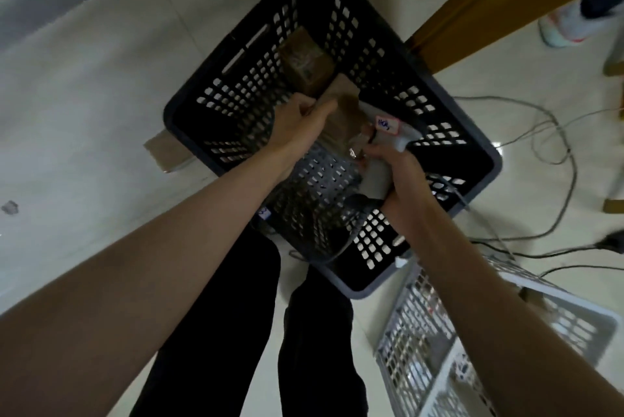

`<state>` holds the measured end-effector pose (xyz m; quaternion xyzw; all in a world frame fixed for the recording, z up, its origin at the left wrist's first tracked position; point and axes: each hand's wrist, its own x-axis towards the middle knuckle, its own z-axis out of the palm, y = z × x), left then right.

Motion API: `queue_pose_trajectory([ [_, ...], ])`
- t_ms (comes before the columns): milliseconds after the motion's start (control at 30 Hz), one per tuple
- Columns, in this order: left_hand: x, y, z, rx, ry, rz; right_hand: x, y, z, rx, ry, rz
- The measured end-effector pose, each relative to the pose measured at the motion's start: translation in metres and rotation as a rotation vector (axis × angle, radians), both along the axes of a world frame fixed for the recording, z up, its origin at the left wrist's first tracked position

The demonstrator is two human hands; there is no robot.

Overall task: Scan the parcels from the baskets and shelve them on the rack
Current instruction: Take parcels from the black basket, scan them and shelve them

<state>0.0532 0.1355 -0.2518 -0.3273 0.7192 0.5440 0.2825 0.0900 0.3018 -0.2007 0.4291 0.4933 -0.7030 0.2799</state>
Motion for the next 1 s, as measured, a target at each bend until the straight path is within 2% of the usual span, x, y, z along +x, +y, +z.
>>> queue_pose_trajectory([
  [167, 0.014, -0.016, 0.137, -0.059, 0.069, 0.205, 0.023, -0.014, 0.119, 0.013, 0.109, 0.157],
  [300, 0.043, -0.038, 0.264, -0.22, 0.047, 0.318, 0.047, -0.027, 0.232, 0.04, 0.203, 0.357],
  [500, 0.111, -0.078, 0.413, -0.208, 0.067, 0.488, 0.084, -0.055, 0.374, 0.134, 0.476, 0.686],
  [600, 0.149, -0.097, 0.461, -0.226, 0.07, 0.587, 0.112, -0.069, 0.422, 0.18, 0.586, 0.827],
  [700, 0.19, -0.117, 0.497, -0.14, 0.097, 0.707, 0.142, -0.086, 0.457, 0.189, 0.665, 0.901],
  [900, 0.295, -0.151, 0.557, 0.018, 0.196, 0.852, 0.221, -0.124, 0.509, 0.157, 0.777, 0.95],
  [1000, 0.361, -0.169, 0.582, 0.127, 0.269, 0.82, 0.269, -0.144, 0.531, 0.105, 0.854, 0.953],
])
